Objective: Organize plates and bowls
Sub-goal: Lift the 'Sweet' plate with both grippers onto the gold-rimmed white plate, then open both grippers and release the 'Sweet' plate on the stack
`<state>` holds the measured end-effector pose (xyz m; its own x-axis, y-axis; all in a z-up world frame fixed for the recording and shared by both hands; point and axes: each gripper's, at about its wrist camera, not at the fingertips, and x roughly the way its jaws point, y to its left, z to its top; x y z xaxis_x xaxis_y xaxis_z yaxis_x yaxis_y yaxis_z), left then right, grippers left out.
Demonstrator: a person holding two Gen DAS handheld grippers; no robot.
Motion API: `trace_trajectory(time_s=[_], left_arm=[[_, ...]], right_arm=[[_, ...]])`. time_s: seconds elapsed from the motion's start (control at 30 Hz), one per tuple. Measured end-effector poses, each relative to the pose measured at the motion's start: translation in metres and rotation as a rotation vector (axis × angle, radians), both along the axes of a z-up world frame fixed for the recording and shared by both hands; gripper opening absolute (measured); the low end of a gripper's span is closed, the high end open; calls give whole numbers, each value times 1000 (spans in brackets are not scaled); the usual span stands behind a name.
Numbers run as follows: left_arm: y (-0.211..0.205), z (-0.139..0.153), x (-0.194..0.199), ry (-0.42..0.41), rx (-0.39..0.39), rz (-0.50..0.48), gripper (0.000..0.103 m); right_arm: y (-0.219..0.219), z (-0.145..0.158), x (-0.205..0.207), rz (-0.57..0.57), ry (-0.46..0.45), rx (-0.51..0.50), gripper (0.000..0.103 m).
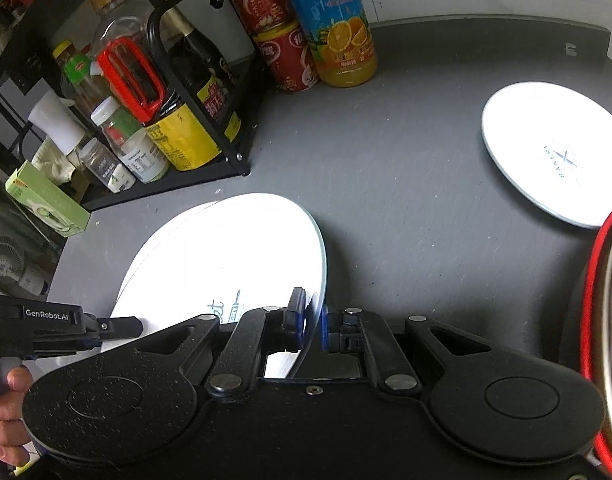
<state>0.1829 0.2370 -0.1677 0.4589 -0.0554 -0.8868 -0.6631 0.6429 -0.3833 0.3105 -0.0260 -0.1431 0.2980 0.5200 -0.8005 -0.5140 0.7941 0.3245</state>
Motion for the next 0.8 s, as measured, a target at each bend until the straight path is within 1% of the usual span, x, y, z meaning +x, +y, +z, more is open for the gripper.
trace_trajectory(time_s=[0.1, 0.2, 0.27, 0.33, 0.4, 0.5, 0.57, 0.63, 0.7, 0.8], left_arm=[[4, -5, -4, 5, -17, 9, 10], [3, -6, -5, 4, -5, 2, 10], [3, -6, -4, 17, -6, -3, 10], [3, -3, -2, 34, 4, -12, 10], [3, 5, -2, 33, 33, -33, 10], [9, 15, -1, 36, 41, -37, 10], [14, 23, -3, 31, 63, -31, 14], [17, 24, -4, 35, 85, -29, 21], [21, 20, -4, 47, 82, -17, 21], [24, 9, -4, 58, 54, -4, 22]], right_arm=[[3, -4, -3, -4, -8, -12, 8], [4, -5, -5, -12, -14, -17, 8], [5, -6, -5, -7, -17, -22, 9], [5, -7, -5, -9, -19, -22, 9], [6, -6, -6, -12, -24, -19, 9], [6, -8, -5, -19, -20, -17, 9], [7, -8, -5, -21, -22, -21, 10], [8, -9, -6, -18, -27, -23, 10], [11, -11, -6, -13, -26, -26, 11], [16, -13, -7, 0, -27, -41, 12]])
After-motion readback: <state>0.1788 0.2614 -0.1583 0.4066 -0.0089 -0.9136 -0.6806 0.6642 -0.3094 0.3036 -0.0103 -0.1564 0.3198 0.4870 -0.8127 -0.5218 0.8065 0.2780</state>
